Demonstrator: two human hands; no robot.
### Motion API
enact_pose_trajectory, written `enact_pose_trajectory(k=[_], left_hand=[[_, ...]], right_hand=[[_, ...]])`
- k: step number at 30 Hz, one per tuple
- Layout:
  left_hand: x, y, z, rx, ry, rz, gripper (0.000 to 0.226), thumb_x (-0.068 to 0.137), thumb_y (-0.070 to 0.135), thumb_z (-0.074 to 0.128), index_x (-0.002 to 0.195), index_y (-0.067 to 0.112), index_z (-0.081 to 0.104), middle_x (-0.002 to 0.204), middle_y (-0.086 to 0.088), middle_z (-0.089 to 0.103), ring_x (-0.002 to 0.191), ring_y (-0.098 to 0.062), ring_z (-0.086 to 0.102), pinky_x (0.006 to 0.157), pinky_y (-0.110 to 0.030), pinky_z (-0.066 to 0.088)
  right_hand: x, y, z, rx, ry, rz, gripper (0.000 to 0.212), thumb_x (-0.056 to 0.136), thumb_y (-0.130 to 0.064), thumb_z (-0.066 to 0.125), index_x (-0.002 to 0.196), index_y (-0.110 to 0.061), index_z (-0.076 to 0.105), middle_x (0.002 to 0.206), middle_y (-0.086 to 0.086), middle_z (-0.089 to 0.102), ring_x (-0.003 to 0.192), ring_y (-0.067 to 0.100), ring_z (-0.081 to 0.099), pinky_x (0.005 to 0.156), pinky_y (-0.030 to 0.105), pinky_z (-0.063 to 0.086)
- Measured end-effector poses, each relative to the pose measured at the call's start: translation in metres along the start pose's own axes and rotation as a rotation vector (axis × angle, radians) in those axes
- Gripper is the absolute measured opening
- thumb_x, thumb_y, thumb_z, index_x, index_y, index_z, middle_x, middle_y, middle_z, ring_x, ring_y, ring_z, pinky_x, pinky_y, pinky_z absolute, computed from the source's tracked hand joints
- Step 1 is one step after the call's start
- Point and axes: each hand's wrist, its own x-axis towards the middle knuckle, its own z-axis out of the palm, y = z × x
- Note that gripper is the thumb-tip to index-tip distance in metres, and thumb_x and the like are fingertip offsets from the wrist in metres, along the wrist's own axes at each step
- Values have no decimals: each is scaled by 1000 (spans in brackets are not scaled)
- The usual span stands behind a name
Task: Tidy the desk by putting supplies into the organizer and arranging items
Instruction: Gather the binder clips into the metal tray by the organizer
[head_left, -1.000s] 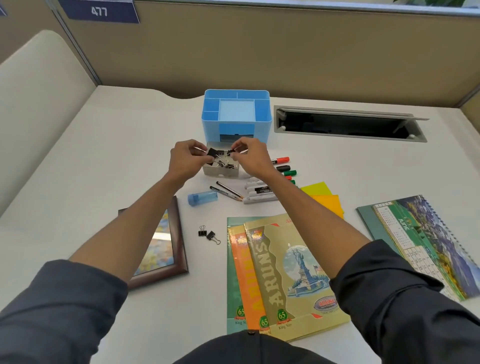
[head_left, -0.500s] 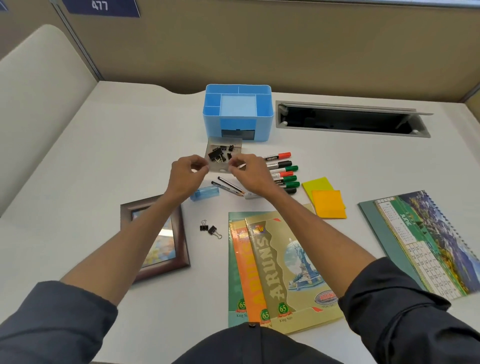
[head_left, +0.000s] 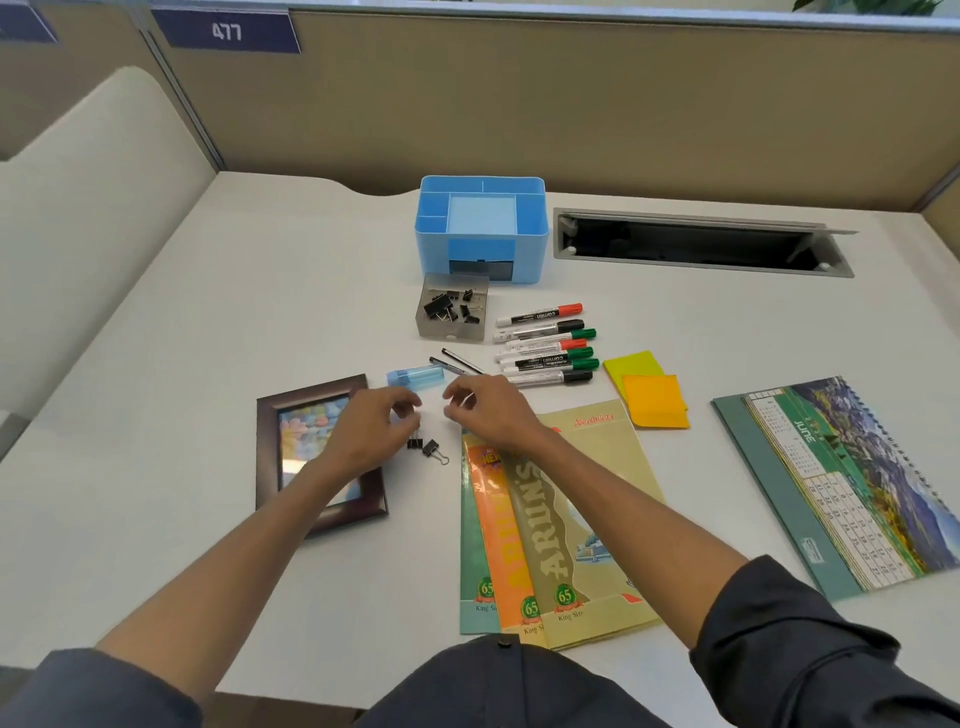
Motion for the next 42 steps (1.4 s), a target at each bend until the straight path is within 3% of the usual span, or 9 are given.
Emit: enact_pose_trajectory(k=[4, 8, 12, 16, 22, 30, 36, 42], left_hand=[[-12, -4, -2, 46, -16, -19, 31, 79, 29, 65, 105, 14, 72, 91, 2, 71, 82, -11, 62, 76, -28, 51], [-20, -5, -4, 142, -66, 65, 45, 69, 36, 63, 108, 16, 72, 94, 0, 71, 83, -13, 61, 78, -29, 47], [-22, -5, 0, 226, -80, 105, 35, 77, 34, 71, 109, 18, 72, 99, 3, 69, 92, -16, 61, 87, -34, 43], [-21, -2, 1, 234, -75, 123, 23, 80, 31, 72, 99, 18, 74, 96, 3, 70, 89, -15, 61, 88, -38, 45], [-20, -2, -1, 210, -72, 118, 12, 79, 30, 73, 86, 20, 74, 85, 6, 69, 80, -11, 61, 80, -36, 49], [2, -5, -4, -32, -21, 10, 9, 75, 27, 78, 75, 23, 71, 80, 7, 65, 79, -11, 61, 71, -33, 47], [35, 12, -15, -124, 71, -21, 11, 78, 21, 76, 84, 11, 77, 86, -3, 73, 81, -16, 66, 74, -33, 51], [81, 32, -28, -175, 145, -89, 15, 84, 23, 71, 94, 14, 77, 89, -3, 75, 82, -16, 68, 81, -34, 55]], right_hand=[[-10, 0, 3, -16, -10, -15, 26, 82, -33, 67, 105, -22, 70, 97, -6, 71, 89, 10, 63, 83, 37, 54], [-18, -2, 7, -130, -54, -62, 38, 81, -46, 69, 112, -24, 68, 114, -4, 66, 104, 13, 57, 90, 38, 49], [-23, -4, 17, -276, -52, -111, 51, 77, -62, 67, 113, -26, 68, 122, -4, 60, 113, 17, 50, 94, 39, 40], [-26, -5, 27, -383, 0, -160, 43, 78, -58, 67, 107, -26, 69, 119, -4, 58, 112, 17, 49, 95, 37, 35], [-26, -12, 29, -354, 32, -176, 28, 82, -48, 64, 99, -26, 72, 111, -5, 64, 106, 17, 55, 95, 38, 33], [-14, -15, 4, -75, 155, -52, 19, 74, -37, 70, 88, -24, 70, 73, -9, 72, 74, 7, 65, 87, 36, 50], [11, -13, -22, -55, 228, -15, 21, 77, -39, 70, 94, -27, 74, 81, -8, 73, 77, 10, 66, 82, 35, 53], [44, -14, -49, -76, 296, 15, 29, 83, -38, 70, 107, -24, 74, 99, -2, 75, 85, 13, 67, 81, 36, 56]])
